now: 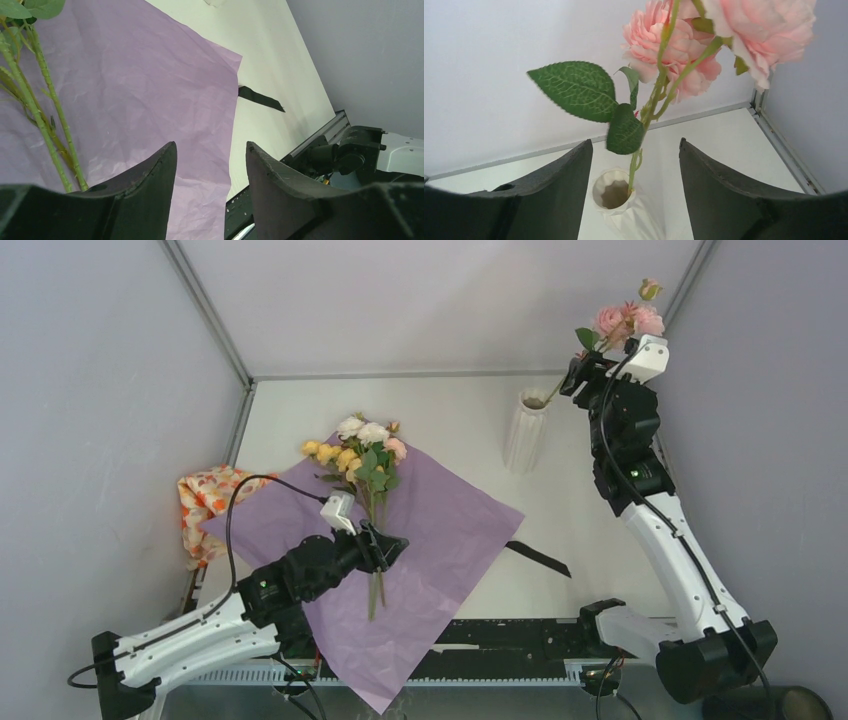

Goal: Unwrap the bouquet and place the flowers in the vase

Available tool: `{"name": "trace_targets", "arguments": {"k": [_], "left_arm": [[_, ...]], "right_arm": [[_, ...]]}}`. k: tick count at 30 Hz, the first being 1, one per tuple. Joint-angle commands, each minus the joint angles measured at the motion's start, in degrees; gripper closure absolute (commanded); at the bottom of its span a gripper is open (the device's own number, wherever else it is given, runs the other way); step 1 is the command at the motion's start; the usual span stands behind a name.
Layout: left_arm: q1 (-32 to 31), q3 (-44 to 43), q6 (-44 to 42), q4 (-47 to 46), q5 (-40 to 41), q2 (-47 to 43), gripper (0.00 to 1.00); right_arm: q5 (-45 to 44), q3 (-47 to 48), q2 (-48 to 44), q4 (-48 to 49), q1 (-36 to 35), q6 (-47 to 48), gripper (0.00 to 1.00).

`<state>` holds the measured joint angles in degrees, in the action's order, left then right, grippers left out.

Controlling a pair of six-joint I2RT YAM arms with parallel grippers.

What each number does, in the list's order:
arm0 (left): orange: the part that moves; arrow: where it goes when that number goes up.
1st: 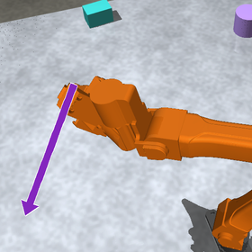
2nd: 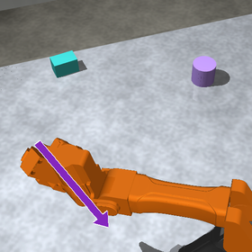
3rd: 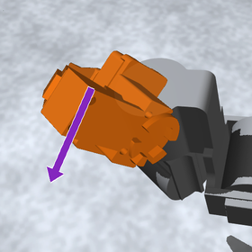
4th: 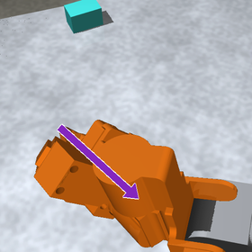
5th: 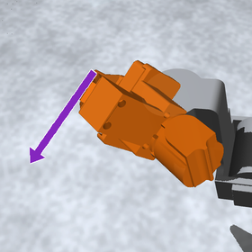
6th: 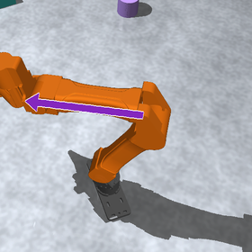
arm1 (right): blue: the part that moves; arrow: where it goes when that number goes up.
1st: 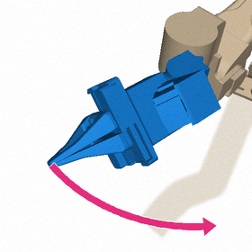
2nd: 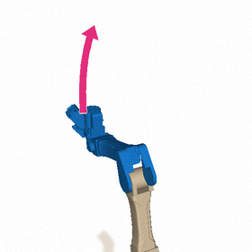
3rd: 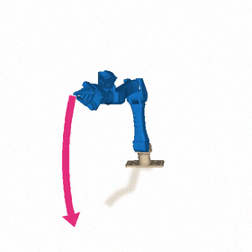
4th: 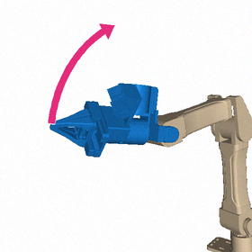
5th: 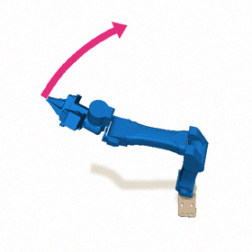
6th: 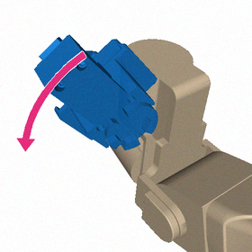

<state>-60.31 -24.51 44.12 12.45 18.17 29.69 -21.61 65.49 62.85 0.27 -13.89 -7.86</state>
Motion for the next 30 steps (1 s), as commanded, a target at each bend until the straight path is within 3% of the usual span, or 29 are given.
{"name": "trace_targets", "arguments": {"k": [1,9,18,24,30], "left_arm": [[-0.1,1.5,0.4,-2.2,1.7,-0.1,0.42],[0.3,0.4,2.5,-0.6,6.2,3.4,0.31],[3.5,-3.8,5.1,4.3,7.5,12.8,0.31],[10.8,-3.1,5.7,4.3,2.0,18.9,0.38],[12.5,-6.1,3.6,5.3,3.2,27.3,0.48]], "right_arm": [[2.4,0.3,-2.6,0.1,0.1,-0.9,0.27],[6.9,0.3,-8.5,-10.8,0.1,-6.1,0.24],[8.7,-2.0,-15.4,-15.7,-0.1,-7.3,0.2],[14.1,-6.7,-24.2,-16.4,-0.5,-11.8,0.34],[18.7,-12.0,-31.6,-16.9,-2.8,-15.7,0.5]]}}
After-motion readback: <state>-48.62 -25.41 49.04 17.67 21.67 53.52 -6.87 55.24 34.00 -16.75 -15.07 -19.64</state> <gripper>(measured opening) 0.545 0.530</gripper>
